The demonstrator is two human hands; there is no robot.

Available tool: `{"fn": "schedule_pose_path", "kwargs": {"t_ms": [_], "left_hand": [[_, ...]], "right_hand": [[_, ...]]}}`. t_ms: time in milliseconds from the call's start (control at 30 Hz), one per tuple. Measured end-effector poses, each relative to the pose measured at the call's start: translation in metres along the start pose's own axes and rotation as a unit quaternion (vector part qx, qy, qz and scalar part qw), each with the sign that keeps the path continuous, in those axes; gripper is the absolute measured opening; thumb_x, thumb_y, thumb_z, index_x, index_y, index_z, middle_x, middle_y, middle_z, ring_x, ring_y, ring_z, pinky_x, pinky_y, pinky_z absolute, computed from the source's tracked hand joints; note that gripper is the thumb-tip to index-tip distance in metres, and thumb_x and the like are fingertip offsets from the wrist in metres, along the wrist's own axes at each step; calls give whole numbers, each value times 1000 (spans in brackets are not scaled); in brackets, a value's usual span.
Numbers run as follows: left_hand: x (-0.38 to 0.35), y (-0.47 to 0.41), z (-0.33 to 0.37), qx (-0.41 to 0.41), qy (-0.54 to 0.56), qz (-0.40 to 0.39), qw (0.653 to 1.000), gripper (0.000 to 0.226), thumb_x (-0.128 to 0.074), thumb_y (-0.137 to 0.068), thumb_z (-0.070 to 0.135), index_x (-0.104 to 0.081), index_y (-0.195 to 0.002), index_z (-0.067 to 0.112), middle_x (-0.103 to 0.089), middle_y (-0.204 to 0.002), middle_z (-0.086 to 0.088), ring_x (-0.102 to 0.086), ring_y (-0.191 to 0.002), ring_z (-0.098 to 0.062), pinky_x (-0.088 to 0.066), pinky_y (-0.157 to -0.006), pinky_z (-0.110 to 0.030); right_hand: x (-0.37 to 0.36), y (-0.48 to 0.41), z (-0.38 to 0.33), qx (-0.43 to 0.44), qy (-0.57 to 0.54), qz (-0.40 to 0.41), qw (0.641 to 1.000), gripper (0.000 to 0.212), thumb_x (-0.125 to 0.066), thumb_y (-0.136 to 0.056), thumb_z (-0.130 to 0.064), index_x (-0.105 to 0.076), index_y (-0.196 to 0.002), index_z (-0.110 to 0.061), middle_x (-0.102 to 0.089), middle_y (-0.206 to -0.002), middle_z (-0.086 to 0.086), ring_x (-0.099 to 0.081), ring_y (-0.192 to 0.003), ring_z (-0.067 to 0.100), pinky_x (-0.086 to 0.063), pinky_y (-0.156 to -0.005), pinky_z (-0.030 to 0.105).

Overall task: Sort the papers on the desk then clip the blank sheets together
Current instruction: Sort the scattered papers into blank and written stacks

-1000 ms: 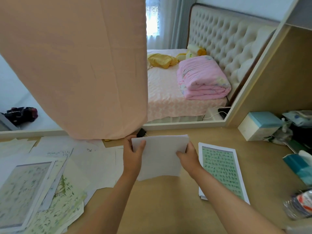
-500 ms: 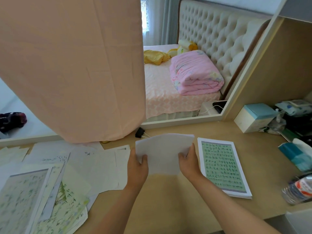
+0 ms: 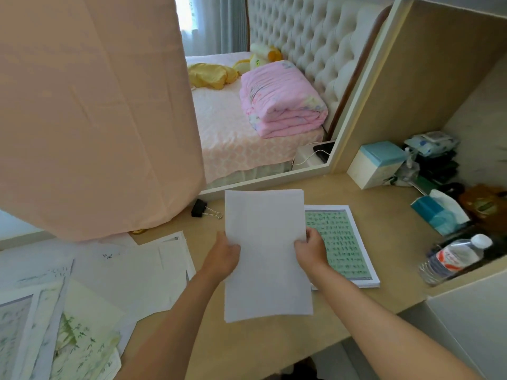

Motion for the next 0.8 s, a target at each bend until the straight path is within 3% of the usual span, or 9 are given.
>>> {"fn": "schedule_pose_path", "kwargs": {"t_ms": [133, 300, 433, 567, 633, 700, 800], "left_hand": [[-51, -30, 27, 30, -10, -44, 999, 31, -47, -85, 20, -44, -116, 13, -59, -111, -2, -61, -101, -22, -53, -91, -45], [-129, -67, 59, 56, 26, -24, 998, 33, -54, -87, 22, -59, -119, 19, -68, -107, 3, -67, -94, -17, -56, -88, -40], [-188, -88, 76, 79, 15, -45, 996, 47, -59, -86, 25, -54, -132, 24, -68, -113, 6, -67, -99, -17, -55, -91, -41], [-228, -105, 81, 80, -42, -67, 994, 56, -65, -85, 23, -44, -137, 21, -61, -128, 0, -61, -111, -23, -50, -93, -38], [-239, -110, 79, 72, -110, -52, 990, 58, -66, -85, 24, -41, -138, 16, -53, -134, -4, -52, -121, -27, -45, -92, -35], [-244, -109, 74, 81, -174, -37, 981, 63, -64, -87, 28, -36, -141, 14, -42, -141, -9, -38, -132, -31, -38, -100, -39], [-251, -107, 63, 112, -137, -21, 984, 66, -63, -86, 30, -34, -144, 16, -37, -142, -8, -33, -135, -30, -36, -107, -42]], "right_hand": [[43, -39, 26, -61, -22, 17, 998, 35, -47, -85, -4, -56, -116, -16, -65, -96, 2, -61, -82, 21, -46, -61, 29], [97, -97, 53, -101, 17, 47, 994, 50, -40, -86, -5, -45, -134, -19, -63, -117, 4, -62, -96, 28, -55, -78, 37], [136, -148, 72, -103, 47, 40, 993, 47, -40, -84, -2, -47, -128, -20, -63, -111, 1, -62, -91, 24, -49, -69, 29], [144, -186, 93, -97, 106, -42, 989, 39, -45, -81, -8, -52, -117, -19, -65, -110, 2, -61, -88, 20, -48, -64, 27], [142, -199, 109, -102, 165, -83, 977, 50, -49, -74, -22, -49, -124, -19, -60, -120, 4, -59, -104, 26, -53, -82, 35], [140, -208, 123, -111, 238, -98, 960, 61, -52, -74, -30, -43, -132, -15, -48, -132, 8, -47, -121, 31, -46, -100, 43], [141, -210, 127, -115, 227, -104, 961, 64, -51, -81, -23, -37, -143, -15, -37, -140, 10, -39, -128, 32, -41, -106, 43]]}}
Point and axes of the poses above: each hand's wrist, its own y-axis away from the middle knuckle, its own x-axis out of the back of the hand, z = x × y, the point moved 3 cm from there along -y, towards the middle knuckle
